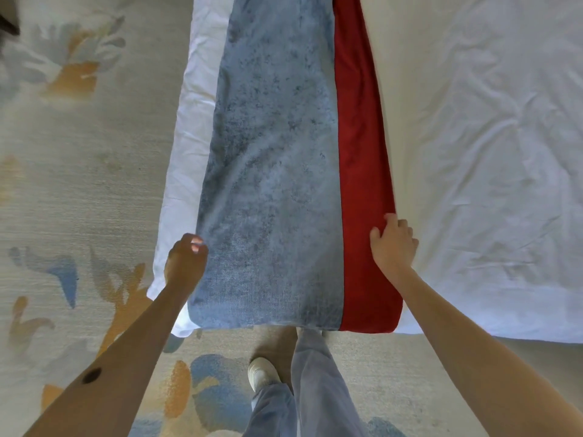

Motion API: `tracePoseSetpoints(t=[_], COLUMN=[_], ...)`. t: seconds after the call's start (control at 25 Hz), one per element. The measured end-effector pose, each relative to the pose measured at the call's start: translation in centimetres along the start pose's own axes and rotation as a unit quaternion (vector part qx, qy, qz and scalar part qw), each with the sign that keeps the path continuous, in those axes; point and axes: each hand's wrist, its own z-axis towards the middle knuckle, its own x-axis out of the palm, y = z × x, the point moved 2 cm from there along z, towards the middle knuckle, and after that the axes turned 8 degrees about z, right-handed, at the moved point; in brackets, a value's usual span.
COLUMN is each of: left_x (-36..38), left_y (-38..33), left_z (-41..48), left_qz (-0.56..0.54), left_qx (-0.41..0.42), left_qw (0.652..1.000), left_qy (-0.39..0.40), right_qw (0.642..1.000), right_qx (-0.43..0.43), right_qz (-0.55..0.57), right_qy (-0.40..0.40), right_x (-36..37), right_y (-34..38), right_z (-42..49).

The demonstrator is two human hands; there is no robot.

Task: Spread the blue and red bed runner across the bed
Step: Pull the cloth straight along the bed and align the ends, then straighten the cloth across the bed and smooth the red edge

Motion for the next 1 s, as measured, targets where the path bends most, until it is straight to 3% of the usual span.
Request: tracePoseSetpoints(t=[0.36, 0.6, 0.8, 1.0], left_x=[-9.0, -14.7, -16.0, -11.8], left_y=[-12.5, -17.2, -16.7, -17.9], left_z=[1.8, 1.0, -0.6, -1.8], left_qz=[-0.073, -0.075, -0.072, -0.024], left_qx=[0.127, 0.219, 0.255, 0.298], left_qw=[0.989, 0.970, 0.963, 0.954], left_qy=[-0.027, -0.077, -0.052, 0.014], right_qw=[0.978, 0.954, 0.959, 0.978], right_qx=[-0.193, -0.287, -0.267, -0.176], right_qz=[0.074, 0.042, 0.022, 0.029], right_qy=[-0.027, -0.076, -0.092, -0.109], right_x=[-9.6, -15.2, -17.1, -15.5], right_y=[14.6, 19.5, 20.4, 15.4], right_z=[4.5, 3.7, 0.5, -2.2])
